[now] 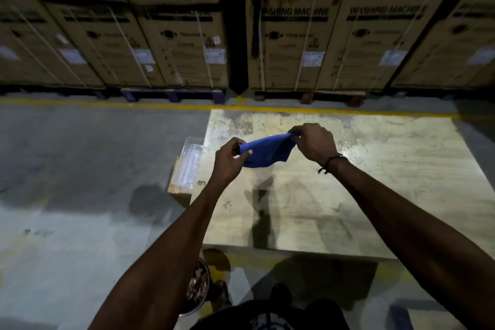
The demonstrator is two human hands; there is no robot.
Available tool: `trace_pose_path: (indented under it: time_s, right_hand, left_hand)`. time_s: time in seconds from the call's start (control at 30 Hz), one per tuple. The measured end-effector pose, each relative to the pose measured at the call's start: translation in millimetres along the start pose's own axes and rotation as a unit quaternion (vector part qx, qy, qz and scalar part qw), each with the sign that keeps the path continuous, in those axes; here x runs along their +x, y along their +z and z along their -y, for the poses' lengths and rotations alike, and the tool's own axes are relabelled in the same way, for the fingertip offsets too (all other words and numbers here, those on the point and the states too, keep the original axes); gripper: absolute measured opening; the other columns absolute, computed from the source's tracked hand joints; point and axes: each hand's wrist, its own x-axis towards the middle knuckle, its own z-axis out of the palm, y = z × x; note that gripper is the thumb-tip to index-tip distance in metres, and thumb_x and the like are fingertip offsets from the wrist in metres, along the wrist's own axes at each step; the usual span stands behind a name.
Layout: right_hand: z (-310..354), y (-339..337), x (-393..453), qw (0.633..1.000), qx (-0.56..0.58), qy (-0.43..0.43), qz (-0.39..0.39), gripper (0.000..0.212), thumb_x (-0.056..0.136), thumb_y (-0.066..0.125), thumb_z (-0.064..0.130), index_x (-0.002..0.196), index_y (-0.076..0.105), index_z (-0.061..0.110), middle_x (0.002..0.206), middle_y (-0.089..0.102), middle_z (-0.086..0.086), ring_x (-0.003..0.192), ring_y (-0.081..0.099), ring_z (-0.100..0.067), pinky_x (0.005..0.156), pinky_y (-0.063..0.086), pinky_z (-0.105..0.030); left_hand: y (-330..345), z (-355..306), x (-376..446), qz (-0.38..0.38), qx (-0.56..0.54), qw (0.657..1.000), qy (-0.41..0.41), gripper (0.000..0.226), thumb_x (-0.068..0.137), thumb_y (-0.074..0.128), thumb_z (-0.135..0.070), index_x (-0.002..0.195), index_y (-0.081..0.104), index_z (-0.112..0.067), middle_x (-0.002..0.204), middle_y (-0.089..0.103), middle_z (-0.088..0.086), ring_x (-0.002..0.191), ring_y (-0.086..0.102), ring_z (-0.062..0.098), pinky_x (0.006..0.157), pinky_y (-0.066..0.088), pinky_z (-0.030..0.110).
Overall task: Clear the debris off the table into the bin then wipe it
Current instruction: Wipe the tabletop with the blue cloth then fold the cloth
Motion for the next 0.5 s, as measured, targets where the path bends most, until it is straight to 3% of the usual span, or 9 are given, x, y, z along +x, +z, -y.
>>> trace_pose_path:
  time_s: [0.13,0.23,0.3,0.43,0.5]
  right_hand:
    - [29.1,-52.9,22.3,0.999,0.048,0.013,-0.022,0.022,0.087,0.06,0.027,0.1,0.077,0.023,0.098,0.077,-0.006,0.098,0.068,-0.036,0.074,0.053,-0.038]
    - [48.3,-85.8,39.6,0.997,0.071,0.019,-0.013,0.049,0.077,0.045,0.054,0.076,0.07,0.012,0.076,0.073,-0.013,0.078,0.069,-0.036,0.068,0.056,-0.041]
    - [63.5,-106.0,47.7,0.995,0.087,0.031,-0.019,0.061,0.079,0.049,0.063,0.06,0.061,0.006,0.058,0.064,-0.014,0.061,0.065,-0.033,0.059,0.052,-0.042]
    - [92.4,-140.6,58.9,0.994,0.106,0.018,-0.024,0.044,0.083,0.076,0.051,0.074,0.079,0.008,0.069,0.075,-0.012,0.06,0.068,-0.02,0.053,0.048,-0.03]
    - [104.5,-155.3,63.2,0.993,0.111,0.001,-0.03,0.035,0.082,0.084,0.047,0.077,0.082,0.012,0.074,0.077,-0.008,0.068,0.071,-0.021,0.055,0.049,-0.032]
  left_hand:
    - [-27.6,-47.4,19.9,0.031,-0.045,0.997,0.058,0.013,0.083,0.071,-0.008,0.089,0.062,-0.017,0.088,0.071,-0.008,0.082,0.067,0.007,0.077,0.052,0.021]
    - [-44.1,-74.5,35.2,0.082,-0.07,0.987,0.118,0.02,0.08,0.07,-0.001,0.084,0.058,-0.016,0.102,0.075,0.004,0.098,0.07,0.013,0.088,0.055,0.029]
    - [-53.9,-92.2,43.2,0.107,-0.072,0.982,0.141,0.021,0.08,0.069,0.0,0.081,0.055,-0.016,0.101,0.075,0.011,0.11,0.07,0.014,0.091,0.053,0.035]
    - [-71.7,-125.6,53.6,0.152,-0.083,0.967,0.188,0.017,0.08,0.063,-0.001,0.081,0.048,-0.01,0.105,0.076,0.011,0.127,0.065,0.013,0.095,0.055,0.043]
    - [-80.9,-140.8,57.6,0.169,-0.084,0.958,0.214,0.015,0.078,0.062,-0.007,0.081,0.048,-0.013,0.105,0.076,0.009,0.128,0.066,0.016,0.097,0.055,0.045]
